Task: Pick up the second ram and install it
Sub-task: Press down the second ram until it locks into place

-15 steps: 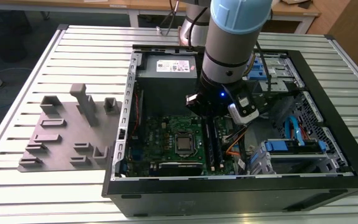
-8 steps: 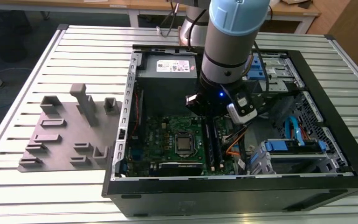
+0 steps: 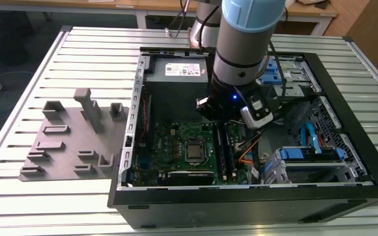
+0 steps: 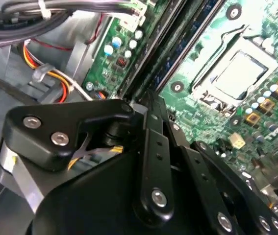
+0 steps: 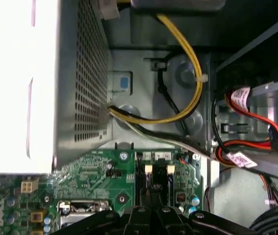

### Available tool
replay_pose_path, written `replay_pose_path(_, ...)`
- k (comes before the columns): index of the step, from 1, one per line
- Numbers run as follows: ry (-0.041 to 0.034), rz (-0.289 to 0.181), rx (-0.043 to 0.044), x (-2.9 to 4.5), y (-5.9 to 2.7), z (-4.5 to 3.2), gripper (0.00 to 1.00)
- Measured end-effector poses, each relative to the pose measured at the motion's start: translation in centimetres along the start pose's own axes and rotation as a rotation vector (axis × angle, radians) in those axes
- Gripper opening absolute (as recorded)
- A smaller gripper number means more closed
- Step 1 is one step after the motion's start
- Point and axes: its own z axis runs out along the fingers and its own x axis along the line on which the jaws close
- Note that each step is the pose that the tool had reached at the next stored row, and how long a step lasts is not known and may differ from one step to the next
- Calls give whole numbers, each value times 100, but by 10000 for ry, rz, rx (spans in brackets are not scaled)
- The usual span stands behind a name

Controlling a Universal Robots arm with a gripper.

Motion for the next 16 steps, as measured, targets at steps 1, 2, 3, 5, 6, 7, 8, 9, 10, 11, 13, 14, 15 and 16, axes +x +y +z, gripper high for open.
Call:
replay_pose_path(1,0,-1,21,1,-29,-2,7)
replay_pose_path(2,-1,-1,39,2,-58,-3,7)
replay_pose_path(3,0,-2,60,3,-91,-6,7)
replay_pose_path(5,0,-3,103,6,-154,-8,7)
replay_pose_path(6,-1,-4,134,7,-185,-7,7)
replay_pose_path(7,-2,-5,172,8,-214,-8,7)
replay_pose_path(8,-1,-6,215,9,-243,-9,7)
replay_pose_path(9,-2,-8,254,9,-272,-9,7)
replay_pose_path(10,-2,-8,286,10,-307,-8,7)
replay_pose_path(11,-3,-9,319,10,-338,-7,7)
replay_pose_path(13,-3,-12,393,9,-399,-8,7)
replay_pose_path(14,-3,-13,437,9,-429,-8,7)
replay_pose_path(15,-4,-15,480,9,-460,-8,7)
replay_pose_path(16,-4,-15,521,9,-492,-8,7)
